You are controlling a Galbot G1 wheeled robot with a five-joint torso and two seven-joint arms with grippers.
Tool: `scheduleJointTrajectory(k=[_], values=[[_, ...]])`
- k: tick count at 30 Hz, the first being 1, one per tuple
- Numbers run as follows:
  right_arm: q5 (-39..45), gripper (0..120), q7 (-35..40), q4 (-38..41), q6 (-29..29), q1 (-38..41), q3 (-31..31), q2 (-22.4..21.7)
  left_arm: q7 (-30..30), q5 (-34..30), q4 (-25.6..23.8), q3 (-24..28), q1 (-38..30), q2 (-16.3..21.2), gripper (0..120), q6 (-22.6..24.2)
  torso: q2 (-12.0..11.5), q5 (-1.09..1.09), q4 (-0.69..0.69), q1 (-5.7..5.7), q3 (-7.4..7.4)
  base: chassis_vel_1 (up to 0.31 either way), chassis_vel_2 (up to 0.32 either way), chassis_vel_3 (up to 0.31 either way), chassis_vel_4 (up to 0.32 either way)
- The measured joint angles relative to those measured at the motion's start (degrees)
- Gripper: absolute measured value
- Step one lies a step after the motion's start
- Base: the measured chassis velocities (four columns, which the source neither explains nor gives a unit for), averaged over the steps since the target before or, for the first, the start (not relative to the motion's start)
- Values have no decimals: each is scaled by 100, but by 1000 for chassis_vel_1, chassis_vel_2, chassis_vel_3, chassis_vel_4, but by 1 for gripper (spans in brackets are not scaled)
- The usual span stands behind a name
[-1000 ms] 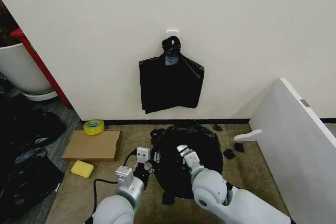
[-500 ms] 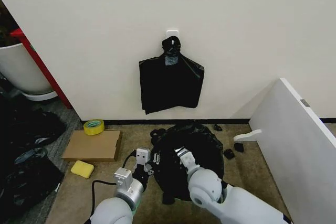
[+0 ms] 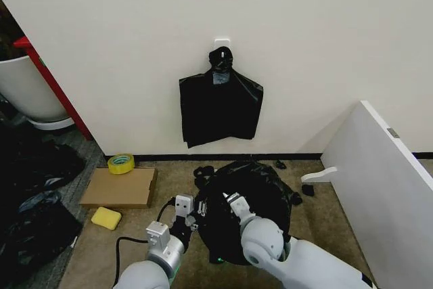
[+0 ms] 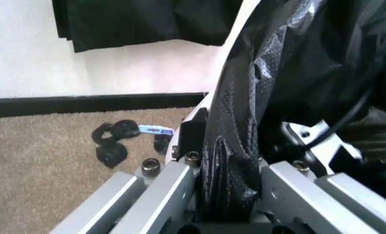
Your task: Place the garbage bag over the trash bin.
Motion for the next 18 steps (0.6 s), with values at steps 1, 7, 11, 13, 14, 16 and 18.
scheduleJointTrajectory(k=[1,7,11,13,14,16,18], values=[[0,0,0,34,0,-27,-21,-13,3,11,-3,0,5,-6,0,0,0,0,0,0,0,0,0,0,0],[53,0,23,61,-2,-12,-221,155,21,66,-28,-2,106,-3,0,-7,0,1,3,0,0,0,0,0,0],[51,0,17,64,-1,10,-202,181,67,207,-38,-39,213,16,0,-48,0,1,3,0,0,0,0,0,0],[47,0,2,119,-1,-12,-122,119,72,227,-46,-76,260,18,0,-55,0,1,3,0,0,0,0,0,0],[43,0,-47,204,5,-64,-44,60,72,225,-46,-105,273,22,0,-55,0,0,3,0,0,0,0,0,0],[15,0,-242,391,118,-209,138,-27,58,138,-34,-156,252,23,0,-31,0,2,3,0,0,0,0,0,0],[-57,0,-449,524,248,-307,247,-102,49,85,-24,-184,227,19,0,-6,0,2,3,0,0,0,0,0,0]])
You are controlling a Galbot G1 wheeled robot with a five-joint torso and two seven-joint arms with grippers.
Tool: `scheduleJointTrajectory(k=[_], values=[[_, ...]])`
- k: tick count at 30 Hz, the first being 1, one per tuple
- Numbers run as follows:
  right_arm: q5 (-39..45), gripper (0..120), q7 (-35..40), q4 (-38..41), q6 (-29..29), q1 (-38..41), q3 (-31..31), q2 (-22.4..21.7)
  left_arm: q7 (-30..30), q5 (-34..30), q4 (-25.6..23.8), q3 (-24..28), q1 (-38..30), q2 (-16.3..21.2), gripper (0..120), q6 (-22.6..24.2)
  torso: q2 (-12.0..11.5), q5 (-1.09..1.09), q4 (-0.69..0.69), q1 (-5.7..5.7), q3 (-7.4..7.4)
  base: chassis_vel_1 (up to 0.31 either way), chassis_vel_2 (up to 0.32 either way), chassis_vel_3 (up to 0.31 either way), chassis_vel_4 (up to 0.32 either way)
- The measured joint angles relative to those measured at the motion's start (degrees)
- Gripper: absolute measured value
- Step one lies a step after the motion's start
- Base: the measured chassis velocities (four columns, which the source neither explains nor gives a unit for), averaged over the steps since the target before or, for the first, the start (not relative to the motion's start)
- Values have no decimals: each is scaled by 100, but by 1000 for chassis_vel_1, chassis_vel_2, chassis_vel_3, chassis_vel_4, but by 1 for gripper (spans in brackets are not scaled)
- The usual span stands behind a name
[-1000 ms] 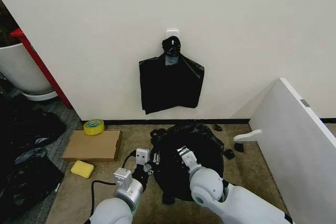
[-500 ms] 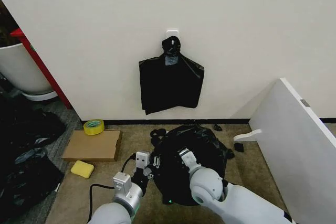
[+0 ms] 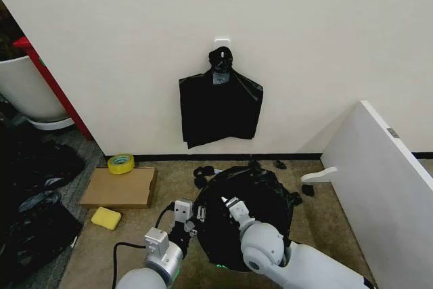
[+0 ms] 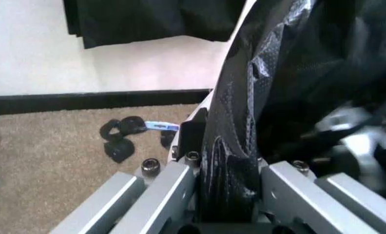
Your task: Place the garbage bag over the trash bin.
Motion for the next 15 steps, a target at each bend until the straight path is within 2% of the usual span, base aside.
scheduleJointTrajectory(k=[2,4,5,8,10,11,13,15], values=[[-178,0,-524,472,238,-294,291,-254,-64,-221,43,-79,-92,-17,0,102,0,-2,-2,0,0,0,0,0,0],[-147,8,-675,822,260,-471,475,-425,-137,-435,90,-116,-183,-26,0,185,0,-1,-2,0,0,0,0,0,0],[-147,8,-675,822,260,-471,475,-425,-137,-435,90,-116,-183,-26,0,185,0,-1,-2,0,0,0,0,0,0],[-78,22,-850,1367,256,-771,859,-658,-294,-867,210,-148,-358,-38,0,348,0,-1,-1,0,0,0,0,0,0],[-16,25,-876,1538,236,-861,996,-734,-337,-1004,250,-150,-418,-45,0,393,0,-1,-1,0,0,0,0,0,0],[174,33,-910,1816,167,-1035,1254,-872,-427,-1279,324,-159,-528,-72,0,471,0,-1,-2,0,0,0,0,0,0],[195,33,-917,1842,160,-1055,1284,-889,-438,-1308,332,-161,-540,-76,0,479,0,-1,-2,0,0,0,0,0,0],[328,43,-1007,2066,144,-1235,1531,-1048,-542,-1594,405,-184,-648,-115,0,553,0,-1,-2,0,0,0,0,0,0]])
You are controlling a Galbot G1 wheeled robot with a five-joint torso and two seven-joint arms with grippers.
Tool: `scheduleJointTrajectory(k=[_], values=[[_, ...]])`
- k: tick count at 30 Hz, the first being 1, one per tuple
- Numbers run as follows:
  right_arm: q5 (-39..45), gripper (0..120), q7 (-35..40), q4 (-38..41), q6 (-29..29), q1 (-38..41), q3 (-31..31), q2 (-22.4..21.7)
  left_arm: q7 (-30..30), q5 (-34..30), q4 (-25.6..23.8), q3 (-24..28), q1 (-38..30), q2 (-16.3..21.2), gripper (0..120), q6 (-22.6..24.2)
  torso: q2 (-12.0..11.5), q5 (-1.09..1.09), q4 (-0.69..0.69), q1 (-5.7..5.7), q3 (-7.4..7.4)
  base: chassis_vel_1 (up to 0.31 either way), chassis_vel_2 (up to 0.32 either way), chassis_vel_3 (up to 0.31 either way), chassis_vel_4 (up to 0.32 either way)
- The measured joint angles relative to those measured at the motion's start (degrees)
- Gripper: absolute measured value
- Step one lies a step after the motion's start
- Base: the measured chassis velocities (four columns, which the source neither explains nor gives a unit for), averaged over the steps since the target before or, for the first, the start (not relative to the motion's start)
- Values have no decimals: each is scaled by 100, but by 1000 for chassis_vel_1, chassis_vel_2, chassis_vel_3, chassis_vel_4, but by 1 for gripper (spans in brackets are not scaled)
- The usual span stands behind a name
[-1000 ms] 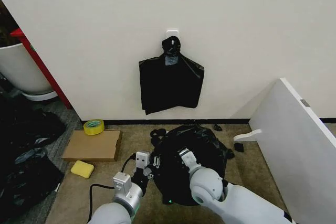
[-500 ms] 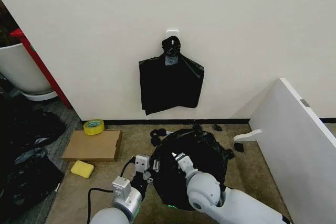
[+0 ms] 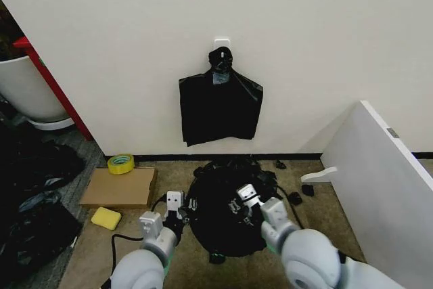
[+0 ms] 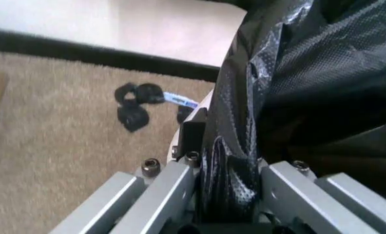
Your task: Place the garbage bag over the trash bin.
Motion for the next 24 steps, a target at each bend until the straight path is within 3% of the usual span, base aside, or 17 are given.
scheduleJointTrajectory(k=[2,4,7,8,10,15,21,24], values=[[77,53,-66,106,51,-48,105,-72,-61,-155,23,-52,-26,-36,0,43,0,-1,-2,0,0,0,0,0,0],[108,54,-88,134,80,-50,135,-87,-86,-212,27,-81,-26,-51,0,61,0,0,-2,0,0,0,0,0,0],[243,67,-201,269,306,-53,295,-114,-263,-542,45,-217,20,-137,0,168,0,2,4,0,0,0,0,0,0],[240,75,-233,313,413,-86,361,-115,-344,-680,73,-243,23,-175,0,208,0,1,6,0,0,0,0,0,0],[227,78,-243,334,471,-114,398,-112,-393,-768,95,-254,17,-195,0,235,0,1,6,0,0,0,0,0,0],[-517,98,-296,449,1226,-1028,1053,403,-1075,-1628,466,-298,-256,-516,0,464,0,0,0,0,0,0,0,0,0],[-973,100,-367,441,1492,-1705,1380,899,-1520,-1908,797,-299,-567,-670,0,520,0,0,1,0,0,0,0,0,0],[-1019,100,-375,419,1521,-1759,1414,940,-1564,-1936,827,-306,-626,-676,0,530,0,0,1,0,0,0,0,0,0]])
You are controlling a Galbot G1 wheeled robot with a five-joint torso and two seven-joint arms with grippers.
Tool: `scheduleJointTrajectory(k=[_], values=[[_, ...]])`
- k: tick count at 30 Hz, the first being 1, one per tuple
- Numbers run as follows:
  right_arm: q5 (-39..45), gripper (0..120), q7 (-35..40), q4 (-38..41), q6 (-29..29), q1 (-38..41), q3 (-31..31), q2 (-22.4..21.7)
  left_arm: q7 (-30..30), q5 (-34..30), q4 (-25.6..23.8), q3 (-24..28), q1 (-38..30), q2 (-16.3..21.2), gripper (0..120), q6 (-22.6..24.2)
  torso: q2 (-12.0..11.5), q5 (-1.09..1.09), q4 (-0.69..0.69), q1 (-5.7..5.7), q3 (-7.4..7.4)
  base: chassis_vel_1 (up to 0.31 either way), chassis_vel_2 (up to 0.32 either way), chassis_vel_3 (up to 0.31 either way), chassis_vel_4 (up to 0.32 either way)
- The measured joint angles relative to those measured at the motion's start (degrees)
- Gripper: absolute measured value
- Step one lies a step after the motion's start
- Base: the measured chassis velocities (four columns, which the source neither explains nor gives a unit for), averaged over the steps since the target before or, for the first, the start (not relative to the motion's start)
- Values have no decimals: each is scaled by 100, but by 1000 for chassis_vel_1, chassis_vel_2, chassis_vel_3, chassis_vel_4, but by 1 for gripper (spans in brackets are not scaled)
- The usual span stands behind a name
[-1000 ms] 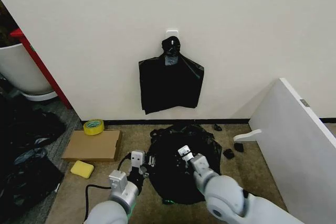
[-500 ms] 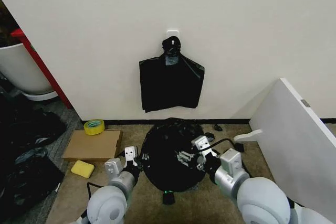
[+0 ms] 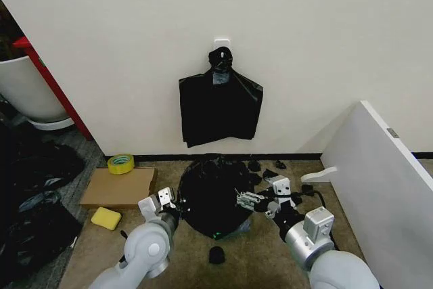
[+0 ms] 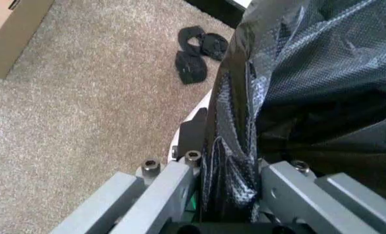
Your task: Place the garbage bag over the trash bin.
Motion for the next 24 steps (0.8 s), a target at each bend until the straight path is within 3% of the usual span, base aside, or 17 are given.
scheduleJointTrajectory(k=[4,7,10,15,17,24], values=[[-34,100,-3,-32,15,-30,24,30,-47,-54,16,-6,-60,7,5,19,0,0,1,0,0,0,0,0,0],[-40,100,1,-60,16,-27,27,55,-78,-110,17,-6,-91,40,23,55,0,0,1,0,0,0,0,0,0],[-40,100,8,-73,16,-9,27,77,-60,-119,-10,-16,-89,65,31,106,0,0,1,0,0,0,0,0,0],[-49,100,36,-149,34,-2,24,183,71,-26,-341,-41,83,236,52,260,0,0,1,0,0,0,0,0,0],[-60,100,34,-157,46,-2,30,196,98,-26,-398,-57,122,277,54,284,0,0,1,0,0,0,0,0,0],[-131,100,-11,-226,204,-56,61,416,543,288,-930,-190,507,582,86,287,0,0,2,0,0,0,0,0,0]])
